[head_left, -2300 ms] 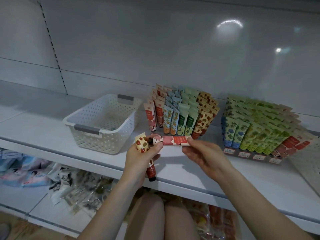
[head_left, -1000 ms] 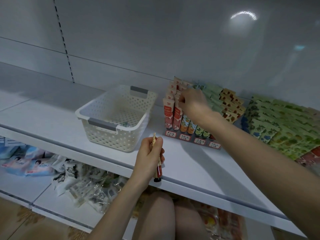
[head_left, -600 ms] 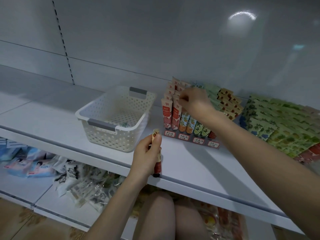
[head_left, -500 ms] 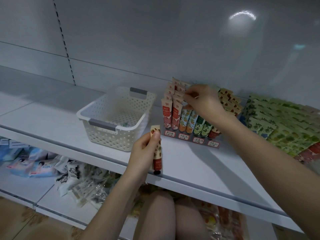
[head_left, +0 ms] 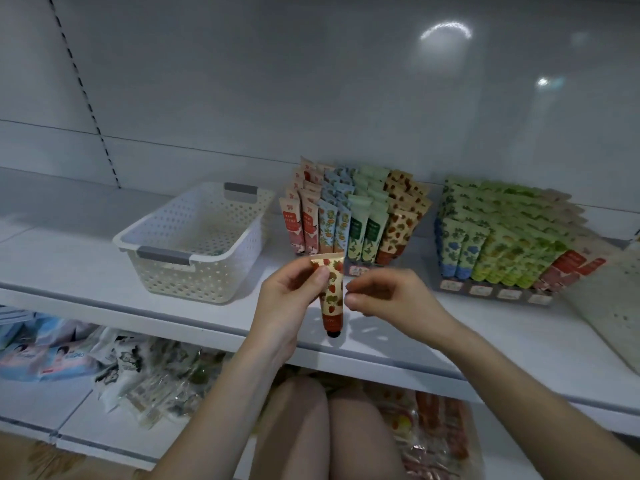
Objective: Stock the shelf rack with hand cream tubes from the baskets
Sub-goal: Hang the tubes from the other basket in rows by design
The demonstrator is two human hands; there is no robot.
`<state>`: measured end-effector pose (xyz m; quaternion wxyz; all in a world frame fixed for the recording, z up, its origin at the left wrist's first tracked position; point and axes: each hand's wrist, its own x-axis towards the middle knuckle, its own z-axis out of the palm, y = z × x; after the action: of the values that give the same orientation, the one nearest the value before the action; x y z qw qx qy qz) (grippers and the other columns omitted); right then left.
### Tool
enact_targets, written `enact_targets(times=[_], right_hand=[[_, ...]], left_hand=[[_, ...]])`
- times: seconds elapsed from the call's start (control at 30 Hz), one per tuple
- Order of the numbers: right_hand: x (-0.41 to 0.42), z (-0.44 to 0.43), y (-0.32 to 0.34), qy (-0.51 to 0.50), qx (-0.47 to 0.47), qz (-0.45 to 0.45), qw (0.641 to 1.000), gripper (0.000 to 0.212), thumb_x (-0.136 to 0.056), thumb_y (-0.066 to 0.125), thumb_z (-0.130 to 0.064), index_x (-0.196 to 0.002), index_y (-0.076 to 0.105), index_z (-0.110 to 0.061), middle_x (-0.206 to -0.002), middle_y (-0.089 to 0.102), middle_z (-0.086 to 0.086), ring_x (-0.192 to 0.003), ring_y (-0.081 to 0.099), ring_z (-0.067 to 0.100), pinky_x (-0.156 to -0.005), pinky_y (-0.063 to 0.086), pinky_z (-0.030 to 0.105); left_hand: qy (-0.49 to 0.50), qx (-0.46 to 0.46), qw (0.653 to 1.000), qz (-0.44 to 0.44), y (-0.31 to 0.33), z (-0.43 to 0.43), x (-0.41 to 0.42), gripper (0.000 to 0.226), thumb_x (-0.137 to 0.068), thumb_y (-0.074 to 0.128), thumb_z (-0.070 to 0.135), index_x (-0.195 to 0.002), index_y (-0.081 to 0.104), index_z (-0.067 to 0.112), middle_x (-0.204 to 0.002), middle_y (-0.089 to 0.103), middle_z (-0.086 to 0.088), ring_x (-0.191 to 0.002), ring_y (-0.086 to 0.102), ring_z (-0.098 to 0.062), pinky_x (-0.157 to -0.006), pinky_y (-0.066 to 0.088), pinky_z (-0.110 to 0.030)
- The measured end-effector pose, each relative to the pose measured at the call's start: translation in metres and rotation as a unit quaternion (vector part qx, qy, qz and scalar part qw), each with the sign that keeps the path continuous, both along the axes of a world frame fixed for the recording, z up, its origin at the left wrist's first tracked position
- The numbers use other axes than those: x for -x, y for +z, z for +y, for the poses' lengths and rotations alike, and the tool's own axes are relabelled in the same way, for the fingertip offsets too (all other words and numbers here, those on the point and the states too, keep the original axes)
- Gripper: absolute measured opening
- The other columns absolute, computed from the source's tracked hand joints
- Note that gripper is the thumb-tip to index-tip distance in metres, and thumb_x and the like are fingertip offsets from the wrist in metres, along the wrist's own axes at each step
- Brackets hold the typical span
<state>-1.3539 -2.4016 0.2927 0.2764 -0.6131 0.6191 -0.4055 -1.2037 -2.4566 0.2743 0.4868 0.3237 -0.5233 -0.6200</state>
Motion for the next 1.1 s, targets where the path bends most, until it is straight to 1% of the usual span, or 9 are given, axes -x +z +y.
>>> enact_targets(times=[0.23,0.37,0.43,0.53,0.6,0.7,0.8,0.97,1.1], right_hand=[[0.021,0.02,-0.017,-0.038,0.032,-0.008,0.999,0.02,-0.076,0.074,-0.01,-0.092,0.064,-0.017,-0.081,0.07,0.005,-0.073,0.066,0.012,-0.074,0.055,0.027],[0.038,0.025,-0.019,-0.068,0.024,0.021,0.997,0.017,-0.077,0.073,-0.012,-0.089,0.062,-0.017,-0.081,0.07,0.009,-0.069,0.065,0.011,-0.069,0.052,0.024],[0.053,0.022,-0.018,-0.116,0.035,0.028,0.992,0.014,-0.079,0.072,-0.012,-0.087,0.061,-0.014,-0.08,0.069,0.009,-0.068,0.065,0.009,-0.068,0.052,0.023],[0.076,0.012,-0.014,-0.211,0.064,0.032,0.975,0.013,-0.08,0.07,-0.013,-0.079,0.057,-0.01,-0.079,0.067,0.011,-0.069,0.064,0.017,-0.064,0.051,0.026],[0.088,0.0,-0.01,-0.269,0.082,0.05,0.958,0.016,-0.082,0.068,-0.012,-0.074,0.056,-0.005,-0.07,0.064,0.014,-0.063,0.058,0.019,-0.054,0.042,0.019],[0.096,-0.014,-0.007,-0.31,0.097,0.076,0.943,0.027,-0.084,0.063,-0.01,-0.062,0.048,-0.007,-0.058,0.055,0.009,-0.05,0.045,0.011,-0.041,0.031,0.012],[0.096,-0.027,-0.008,-0.308,0.106,0.08,0.942,0.031,-0.084,0.061,-0.001,-0.06,0.041,-0.008,-0.051,0.043,0.0,-0.048,0.038,0.008,-0.041,0.03,0.011],[0.097,-0.047,-0.019,-0.296,0.09,0.065,0.949,0.009,-0.088,0.058,-0.005,-0.095,0.056,0.002,-0.079,0.055,0.004,-0.075,0.05,0.018,-0.047,0.03,0.017],[0.099,-0.052,-0.023,-0.268,0.091,0.057,0.957,0.007,-0.088,0.058,-0.003,-0.091,0.052,-0.003,-0.083,0.06,0.015,-0.077,0.051,0.022,-0.047,0.032,0.007]], left_hand=[[-0.033,0.065,0.997,-0.028,-0.001,0.012,0.032,0.017,-0.086,0.061,0.004,-0.088,0.069,0.019,-0.08,0.071,0.01,-0.076,0.064,0.002,-0.068,0.048,-0.011],[-0.017,0.109,0.989,-0.101,-0.009,0.007,0.046,0.022,-0.088,0.06,0.007,-0.109,0.066,0.009,-0.096,0.067,0.005,-0.091,0.064,-0.006,-0.077,0.048,-0.011],[-0.002,0.182,0.953,-0.241,-0.021,-0.003,0.049,0.03,-0.091,0.058,0.015,-0.12,0.062,0.009,-0.111,0.065,0.001,-0.11,0.059,-0.015,-0.088,0.043,-0.016],[-0.025,0.296,0.842,-0.451,-0.044,-0.017,0.048,0.042,-0.094,0.053,0.032,-0.129,0.055,0.01,-0.134,0.054,-0.007,-0.128,0.045,-0.022,-0.103,0.033,-0.028],[-0.045,0.349,0.773,-0.528,-0.058,-0.025,0.047,0.051,-0.088,0.041,0.05,-0.112,0.064,0.011,-0.117,0.062,-0.01,-0.117,0.051,-0.029,-0.094,0.041,-0.04],[-0.016,0.376,0.744,-0.552,-0.073,-0.032,0.047,0.047,-0.079,0.026,0.056,-0.069,0.045,0.014,-0.074,0.046,0.001,-0.083,0.052,-0.025,-0.069,0.038,-0.035],[-0.005,0.402,0.738,-0.542,-0.08,-0.034,0.047,0.042,-0.08,0.025,0.054,-0.068,0.04,0.016,-0.072,0.04,0.003,-0.078,0.046,-0.021,-0.067,0.032,-0.034],[0.003,0.417,0.725,-0.549,-0.085,-0.038,0.048,0.04,-0.082,0.024,0.053,-0.072,0.04,0.017,-0.075,0.039,0.005,-0.08,0.045,-0.02,-0.068,0.03,-0.033],[0.015,0.428,0.72,-0.547,-0.088,-0.039,0.049,0.038,-0.083,0.025,0.052,-0.072,0.039,0.018,-0.075,0.037,0.005,-0.08,0.046,-0.021,-0.067,0.029,-0.034]])
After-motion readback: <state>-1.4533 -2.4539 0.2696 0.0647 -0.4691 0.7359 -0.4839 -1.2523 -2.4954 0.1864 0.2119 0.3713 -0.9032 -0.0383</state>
